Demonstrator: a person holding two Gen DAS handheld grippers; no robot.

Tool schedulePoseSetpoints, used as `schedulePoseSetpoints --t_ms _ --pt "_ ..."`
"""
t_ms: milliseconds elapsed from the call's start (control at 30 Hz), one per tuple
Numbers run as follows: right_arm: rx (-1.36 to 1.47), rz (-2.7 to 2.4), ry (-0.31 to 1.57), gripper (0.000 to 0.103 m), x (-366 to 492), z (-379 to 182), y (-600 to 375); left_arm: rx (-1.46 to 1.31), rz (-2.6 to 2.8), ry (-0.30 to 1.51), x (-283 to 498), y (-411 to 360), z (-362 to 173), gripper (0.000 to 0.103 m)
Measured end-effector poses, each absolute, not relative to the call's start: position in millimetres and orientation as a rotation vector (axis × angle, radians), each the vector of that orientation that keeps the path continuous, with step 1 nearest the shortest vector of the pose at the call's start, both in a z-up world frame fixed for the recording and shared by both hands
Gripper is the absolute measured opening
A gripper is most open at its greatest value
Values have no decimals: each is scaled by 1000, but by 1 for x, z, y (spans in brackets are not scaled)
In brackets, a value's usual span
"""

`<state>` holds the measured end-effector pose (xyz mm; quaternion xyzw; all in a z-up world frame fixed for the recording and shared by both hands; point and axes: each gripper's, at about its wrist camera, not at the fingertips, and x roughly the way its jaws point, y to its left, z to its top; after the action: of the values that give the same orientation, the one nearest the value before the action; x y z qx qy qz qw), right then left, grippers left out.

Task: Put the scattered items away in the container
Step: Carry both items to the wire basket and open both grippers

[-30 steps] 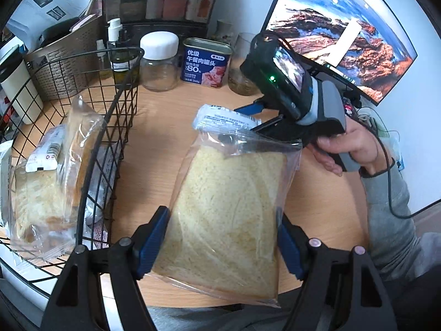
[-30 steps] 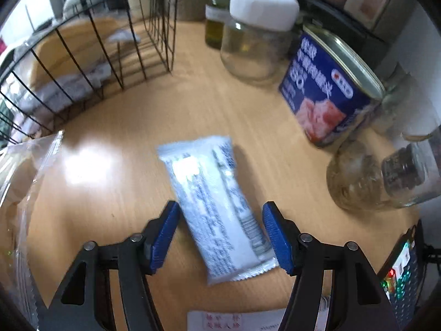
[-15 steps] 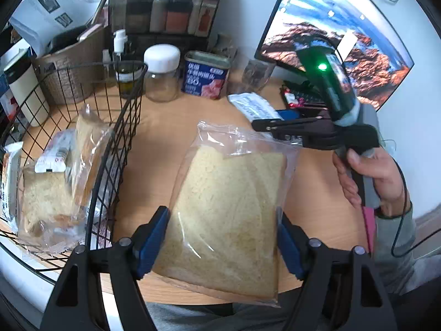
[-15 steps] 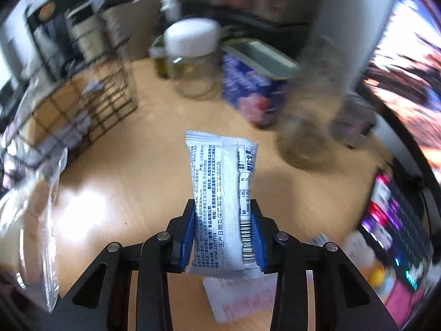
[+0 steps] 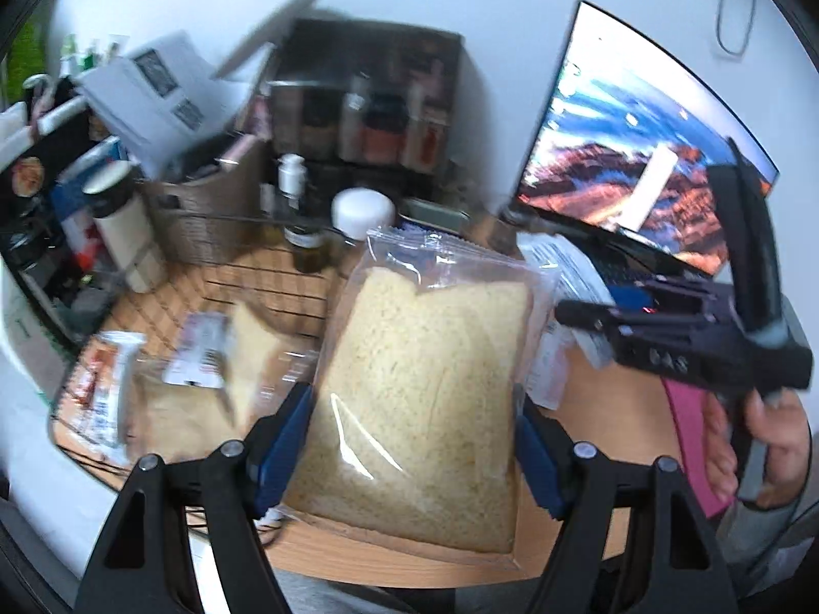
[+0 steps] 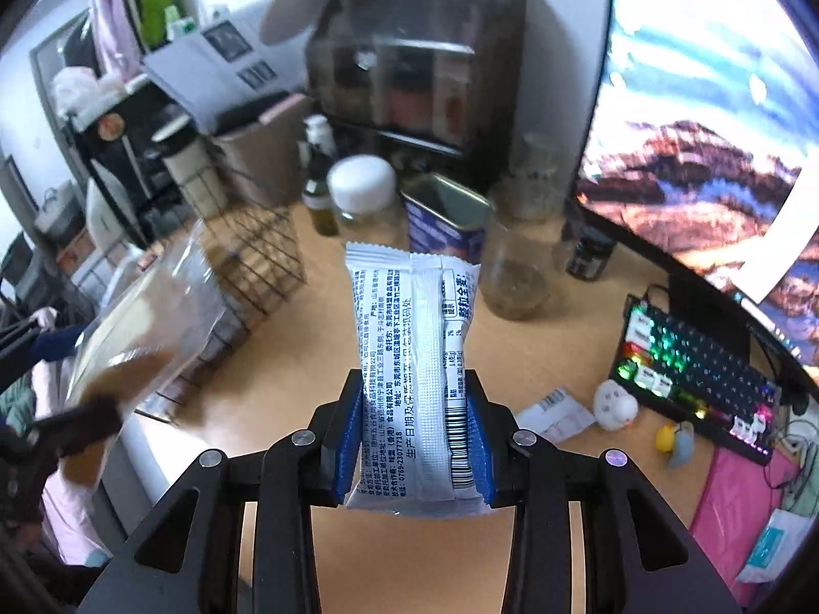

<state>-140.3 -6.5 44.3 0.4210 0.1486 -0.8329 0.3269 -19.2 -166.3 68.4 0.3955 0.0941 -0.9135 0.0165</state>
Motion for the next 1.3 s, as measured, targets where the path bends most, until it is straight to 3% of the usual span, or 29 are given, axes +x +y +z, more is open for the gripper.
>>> schedulePoseSetpoints --t_ms 367,900,967,1100,1300 --pt "1007 -2029 439 37 -89 56 -111 1118 -2677 319 5 -244 67 78" --pt "1047 -1898 485 38 -79 22 -218 1128 -2505 413 7 -327 33 79" --pt "1044 -1896 477 38 -79 21 -222 1133 -2487 403 5 -329 32 80" --pt "1023 -1909 488 55 -80 23 -226 1109 -2467 385 7 -330 34 81" --pt "1037 -1901 482 56 -78 25 -224 1075 -2461 373 9 -329 41 81"
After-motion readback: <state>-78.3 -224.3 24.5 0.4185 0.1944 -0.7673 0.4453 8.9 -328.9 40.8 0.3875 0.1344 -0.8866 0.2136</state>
